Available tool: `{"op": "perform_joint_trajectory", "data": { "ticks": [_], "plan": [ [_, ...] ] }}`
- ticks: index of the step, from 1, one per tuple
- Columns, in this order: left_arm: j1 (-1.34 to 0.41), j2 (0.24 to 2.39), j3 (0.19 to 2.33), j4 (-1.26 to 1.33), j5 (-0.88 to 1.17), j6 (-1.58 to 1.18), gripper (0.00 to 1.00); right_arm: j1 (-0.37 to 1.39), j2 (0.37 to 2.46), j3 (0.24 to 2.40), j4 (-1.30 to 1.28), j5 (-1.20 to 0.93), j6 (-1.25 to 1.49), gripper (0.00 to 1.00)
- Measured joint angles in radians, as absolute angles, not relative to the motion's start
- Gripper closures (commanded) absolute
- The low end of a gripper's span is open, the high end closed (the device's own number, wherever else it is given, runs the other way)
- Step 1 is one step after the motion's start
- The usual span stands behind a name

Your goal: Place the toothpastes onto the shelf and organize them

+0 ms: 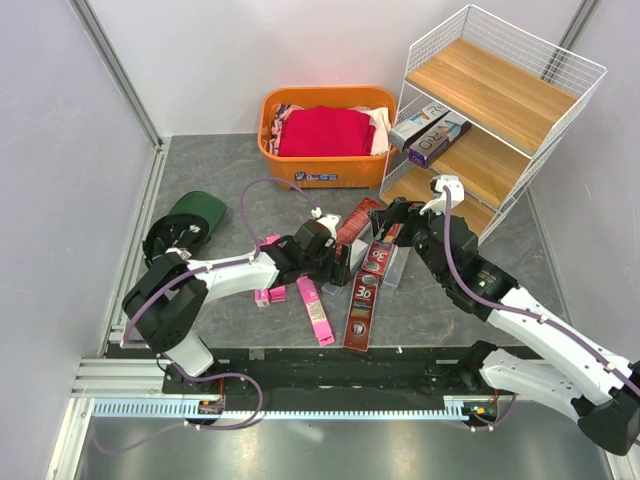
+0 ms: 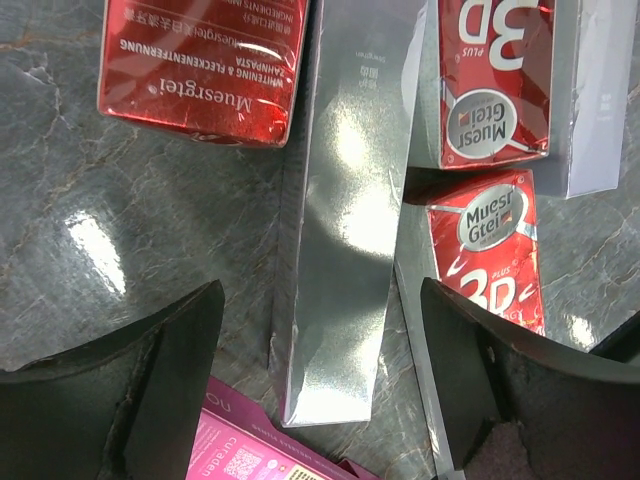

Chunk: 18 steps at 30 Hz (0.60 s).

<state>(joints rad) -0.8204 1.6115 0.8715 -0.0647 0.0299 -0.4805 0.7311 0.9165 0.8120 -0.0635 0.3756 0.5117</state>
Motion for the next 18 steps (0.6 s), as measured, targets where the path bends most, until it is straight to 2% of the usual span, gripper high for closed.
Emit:
{"op": "perform_joint_trajectory", "data": {
  "ticks": [18],
  "plan": [
    [-0.822,1.617,0.874,-0.050,0.001,-0.481,0.21,0.731,0.613,0.818,-0.096,0.555,0.509,0.02]
  ]
}}
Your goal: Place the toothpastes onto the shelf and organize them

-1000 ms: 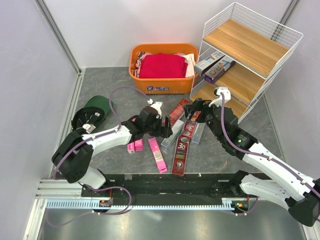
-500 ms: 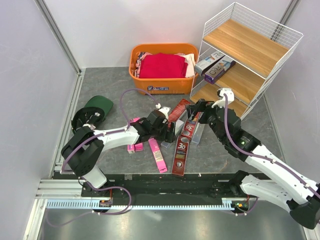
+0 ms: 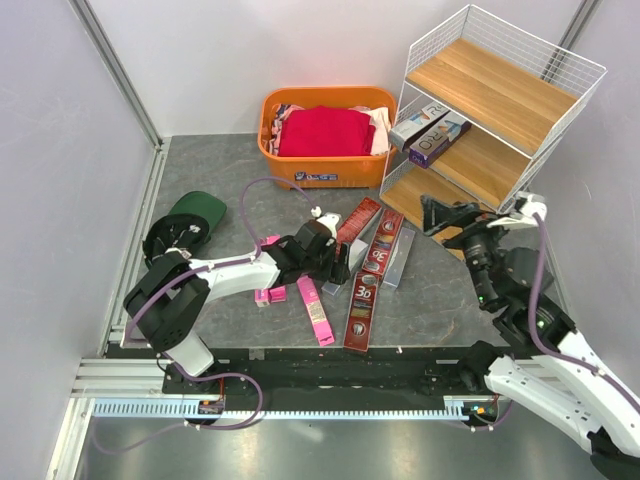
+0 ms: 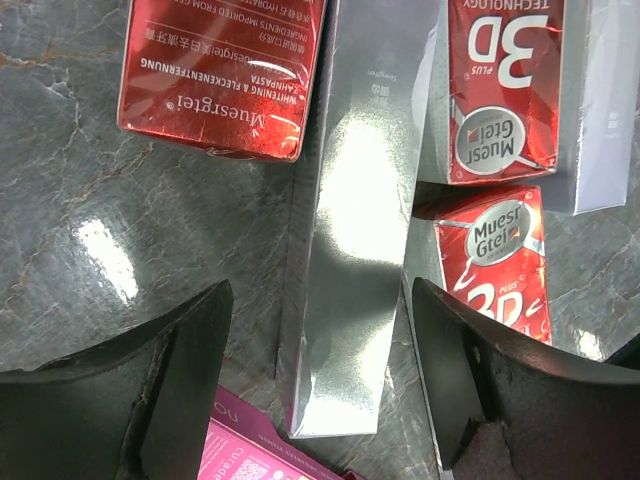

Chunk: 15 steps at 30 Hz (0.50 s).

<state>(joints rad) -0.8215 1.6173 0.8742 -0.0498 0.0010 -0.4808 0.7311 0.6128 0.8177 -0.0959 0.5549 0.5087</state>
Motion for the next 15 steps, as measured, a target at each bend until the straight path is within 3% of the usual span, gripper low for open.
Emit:
{"op": "perform_joint_trajectory", "data": {
  "ticks": [15],
  "plan": [
    [-0.839,1.677,0.896,-0.051,-0.025,-0.480,0.25,0.731,0.543,0.859,-0.096,0.655,0.474,0.02]
  ]
}}
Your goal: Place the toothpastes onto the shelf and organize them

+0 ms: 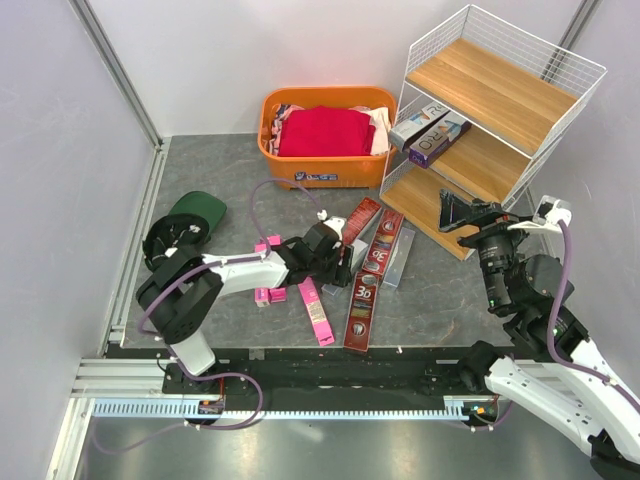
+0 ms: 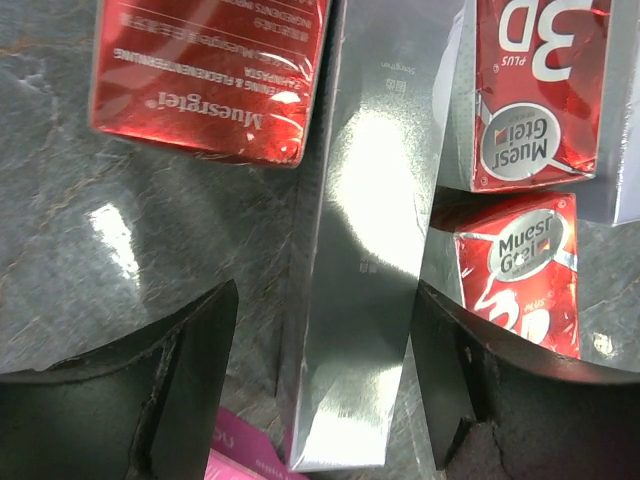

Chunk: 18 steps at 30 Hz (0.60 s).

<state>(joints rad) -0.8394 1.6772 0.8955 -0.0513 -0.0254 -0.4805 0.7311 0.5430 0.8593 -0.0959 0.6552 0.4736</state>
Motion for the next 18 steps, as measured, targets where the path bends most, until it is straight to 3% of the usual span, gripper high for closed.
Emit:
{"op": "perform_joint_trajectory", "data": {
  "ticks": [3,9,18],
  "plan": [
    [-0.853,1.715,0.916,-0.057,-0.043,-0.478,0.28,0.731,0.547,0.859,-0.097,0.656,0.474,0.02],
    [-0.893,1.782,0.995,-0.088,-0.119,-0.464,0.51,0.731,0.566,0.859,-0.109,0.653,0.474,0.02],
    [-0.923,1.789,1.026,-0.139,-0.164,-0.455,0.60,0.731,0.602,0.873,-0.146,0.619,0.474,0.02]
  ]
}}
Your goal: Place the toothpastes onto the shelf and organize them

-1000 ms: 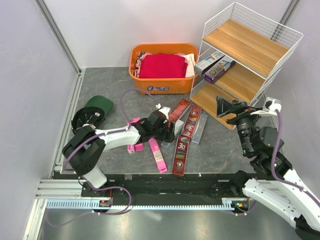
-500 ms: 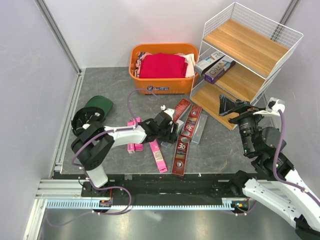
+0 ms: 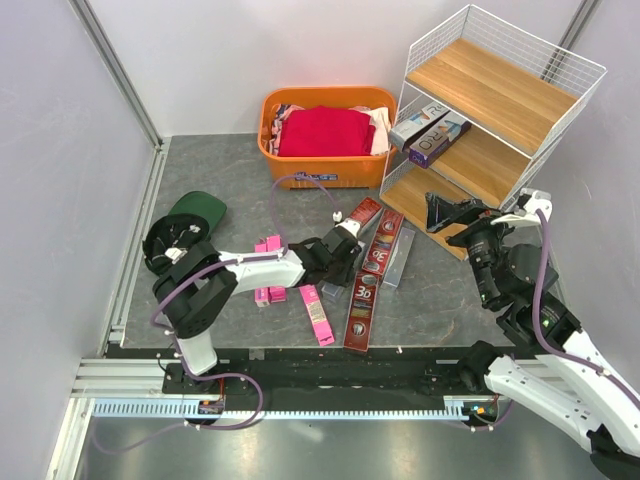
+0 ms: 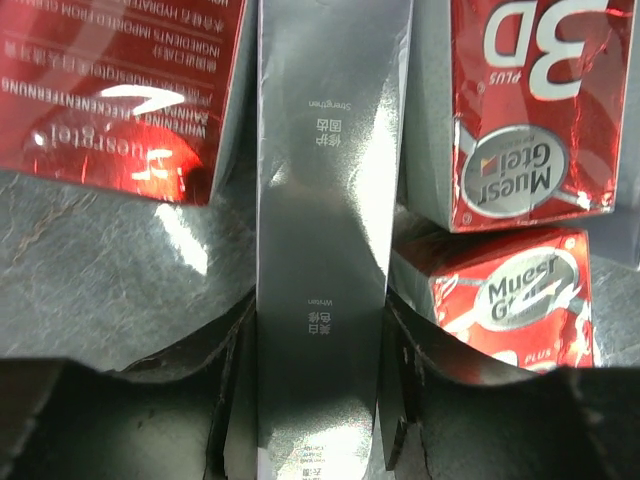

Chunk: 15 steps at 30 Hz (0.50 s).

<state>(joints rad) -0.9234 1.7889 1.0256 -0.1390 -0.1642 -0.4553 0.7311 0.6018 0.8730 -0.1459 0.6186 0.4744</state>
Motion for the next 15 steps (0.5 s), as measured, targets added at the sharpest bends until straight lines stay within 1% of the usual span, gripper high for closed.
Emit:
{"op": "perform_joint_trajectory", "data": {
  "ticks": [3,10,15],
  "plan": [
    [-0.923,1.753,1.024,-0.175,-0.166,-0.455,0.60,0.731,0.612,0.876,-0.151,0.600,0.474,0.02],
    [-0.919,1.573,1.024,-0.196,-0.161,-0.455,0.62,0.731,0.657,0.880,-0.153,0.540,0.474,0.02],
    [-0.871,1.468,1.023,-0.185,-0.066,-0.455,0.62,0.731,0.686,0.889,-0.160,0.477,0.474,0.02]
  ]
}}
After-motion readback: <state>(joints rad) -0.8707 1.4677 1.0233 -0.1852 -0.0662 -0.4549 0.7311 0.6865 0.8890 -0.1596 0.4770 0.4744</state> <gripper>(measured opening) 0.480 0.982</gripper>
